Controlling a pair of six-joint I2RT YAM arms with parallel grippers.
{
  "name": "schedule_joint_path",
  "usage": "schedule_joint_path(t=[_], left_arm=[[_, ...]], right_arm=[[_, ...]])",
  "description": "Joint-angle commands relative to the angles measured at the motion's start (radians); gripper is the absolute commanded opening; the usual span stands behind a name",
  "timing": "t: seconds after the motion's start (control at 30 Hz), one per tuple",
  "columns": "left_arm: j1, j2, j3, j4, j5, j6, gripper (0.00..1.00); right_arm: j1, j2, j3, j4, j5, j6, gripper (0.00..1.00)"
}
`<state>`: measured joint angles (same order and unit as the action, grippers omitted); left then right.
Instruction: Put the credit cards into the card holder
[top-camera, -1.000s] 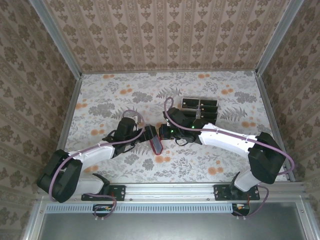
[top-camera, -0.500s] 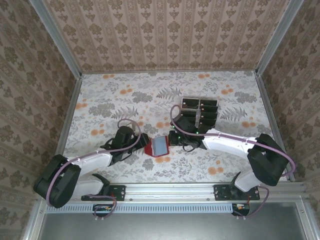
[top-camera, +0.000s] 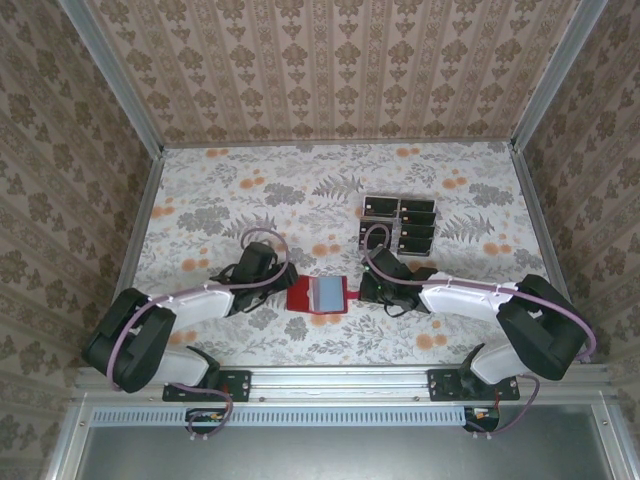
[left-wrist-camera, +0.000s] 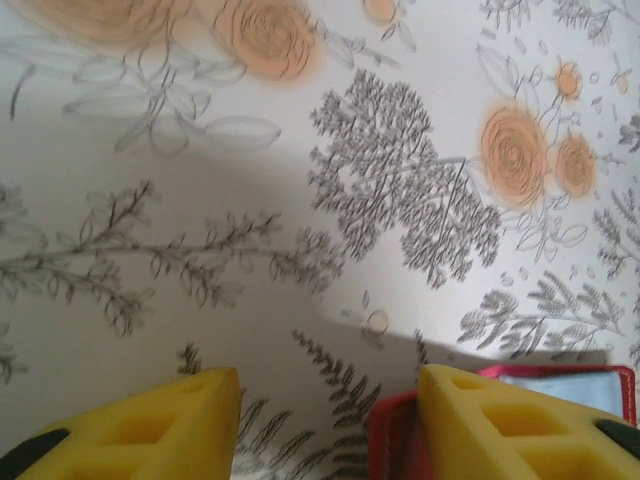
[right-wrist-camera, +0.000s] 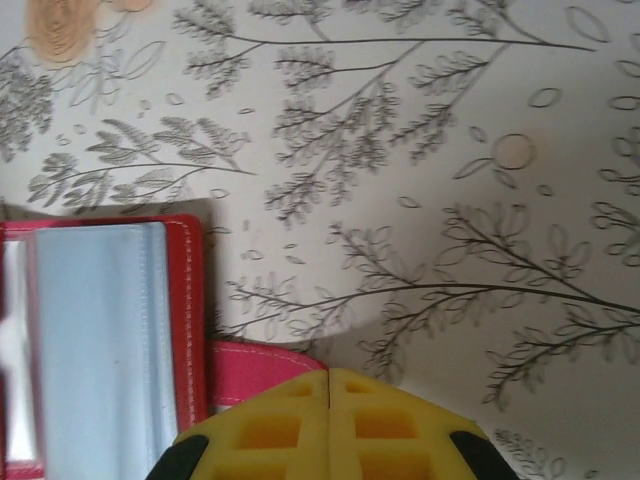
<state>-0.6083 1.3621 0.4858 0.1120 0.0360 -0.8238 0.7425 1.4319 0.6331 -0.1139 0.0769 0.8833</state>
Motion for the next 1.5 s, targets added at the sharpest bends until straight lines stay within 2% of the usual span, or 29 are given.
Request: schedule_joint_path(t=[0.0,0.23,0.3,0.5,0.63,0.87,1.0,1.23,1.47], left_arm=[[-0.017,0.010,0.070,-0.161,-0.057,0.102,0.54],[-0.079,0.056,0.130,-0.276,-0.116,0.169,0.55],[-0.092,0.077,0.143,-0.296,-0.131,0.181,0.55],[-0.120,0.125,0.185,-0.343,-0.202,0.221,0.55],[-0.119,0.121,0.228,-0.356,-0.214,0.257,0.58],[-0.119,0.024,0.317,-0.450,-0.208,0.300,0.65],[-0.134,-0.067,0.322,-0.493,-0.188,0.290,0.68],[-0.232,-0.159,0.249,-0.506,-0.189,0.187,0.69],[-0.323,-0.138,0.134,-0.490,-0.279,0.072,0.64]], right_arm=[[-0.012,-0.027,-0.016,0.022,0.052,0.028,0.00],[-0.022,-0.007,-0.011,0.026,0.032,0.022,0.01],[-0.022,-0.007,-0.009,0.020,0.026,0.022,0.06],[-0.022,-0.033,-0.001,-0.007,0.002,0.010,0.31],[-0.020,-0.116,0.024,-0.051,-0.027,-0.006,0.42],[0.019,-0.214,0.093,-0.153,-0.088,-0.053,0.45],[0.045,-0.215,0.128,-0.166,-0.110,-0.066,0.45],[0.061,-0.066,0.182,-0.082,-0.168,-0.076,0.45],[0.067,0.106,0.245,-0.048,-0.190,-0.101,0.45]])
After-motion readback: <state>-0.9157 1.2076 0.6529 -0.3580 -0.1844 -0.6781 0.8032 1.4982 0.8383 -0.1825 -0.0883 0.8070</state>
